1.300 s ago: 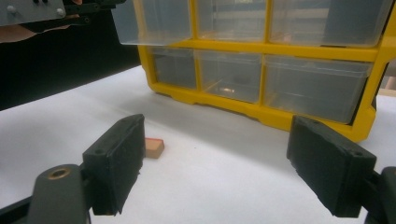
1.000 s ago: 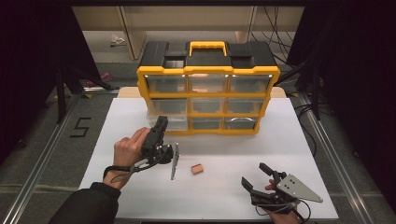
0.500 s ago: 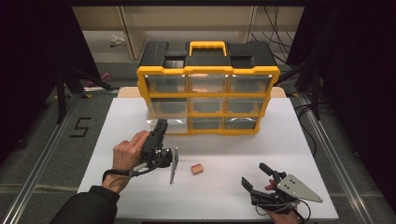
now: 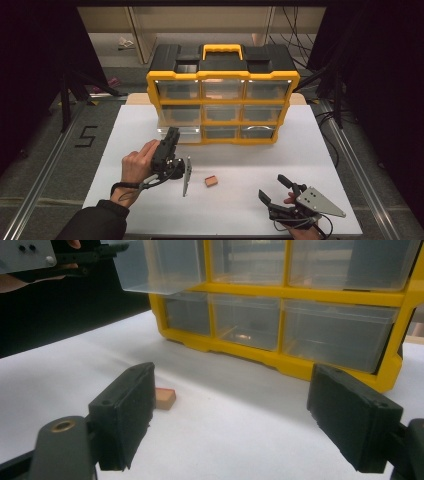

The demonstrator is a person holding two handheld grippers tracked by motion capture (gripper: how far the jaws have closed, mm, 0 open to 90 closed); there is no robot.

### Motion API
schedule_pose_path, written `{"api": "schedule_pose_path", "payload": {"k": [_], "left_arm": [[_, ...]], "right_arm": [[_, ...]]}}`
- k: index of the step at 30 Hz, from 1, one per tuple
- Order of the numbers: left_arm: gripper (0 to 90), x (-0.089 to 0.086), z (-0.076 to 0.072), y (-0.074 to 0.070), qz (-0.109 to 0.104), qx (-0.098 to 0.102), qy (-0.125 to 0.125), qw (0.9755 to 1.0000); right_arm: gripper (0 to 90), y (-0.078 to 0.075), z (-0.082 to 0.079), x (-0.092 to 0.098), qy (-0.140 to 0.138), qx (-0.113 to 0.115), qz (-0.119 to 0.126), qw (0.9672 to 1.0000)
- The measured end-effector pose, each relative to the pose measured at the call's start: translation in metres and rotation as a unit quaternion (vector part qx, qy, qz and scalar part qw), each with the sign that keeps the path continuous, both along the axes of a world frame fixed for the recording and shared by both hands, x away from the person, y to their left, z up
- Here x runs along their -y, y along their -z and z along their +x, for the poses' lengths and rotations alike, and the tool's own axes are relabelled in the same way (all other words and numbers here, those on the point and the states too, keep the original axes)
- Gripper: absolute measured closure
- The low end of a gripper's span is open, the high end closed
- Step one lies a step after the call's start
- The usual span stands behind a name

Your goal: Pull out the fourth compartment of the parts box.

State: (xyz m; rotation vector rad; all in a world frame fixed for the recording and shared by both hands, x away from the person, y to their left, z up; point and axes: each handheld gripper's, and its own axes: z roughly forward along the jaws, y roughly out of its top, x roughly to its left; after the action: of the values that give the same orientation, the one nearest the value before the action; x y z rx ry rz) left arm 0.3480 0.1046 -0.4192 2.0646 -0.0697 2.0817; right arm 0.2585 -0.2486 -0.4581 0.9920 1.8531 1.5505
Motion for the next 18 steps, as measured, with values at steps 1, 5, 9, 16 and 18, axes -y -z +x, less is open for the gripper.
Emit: {"api": "schedule_pose_path", "payload": {"k": [1,5,9,16,18], "left_arm": [[67.4,0.000,0.000,0.002,-0.005,-0.003,-0.005,1.0000],[55.9,-0.002,0.000,0.002,-0.039,-0.019,-0.012,0.9990],[47.7,-0.002,-0.001,0.003,-0.052,-0.027,-0.012,0.9982],[36.5,0.000,-0.007,-0.004,-0.112,-0.045,0.009,0.9927],[35.6,0.001,-0.009,-0.007,-0.138,-0.055,0.016,0.9887]], "right_arm": [[20.4,0.000,0.000,0.000,0.000,0.000,0.000,1.0000],[20.4,0.000,0.000,0.000,0.000,-0.001,0.000,1.0000],[20.4,0.000,0.000,0.000,0.000,-0.001,0.000,1.0000],[20.4,0.000,0.000,0.000,-0.001,-0.001,0.000,1.0000],[20.4,0.000,0.000,0.000,0.000,0.000,0.000,1.0000]]}}
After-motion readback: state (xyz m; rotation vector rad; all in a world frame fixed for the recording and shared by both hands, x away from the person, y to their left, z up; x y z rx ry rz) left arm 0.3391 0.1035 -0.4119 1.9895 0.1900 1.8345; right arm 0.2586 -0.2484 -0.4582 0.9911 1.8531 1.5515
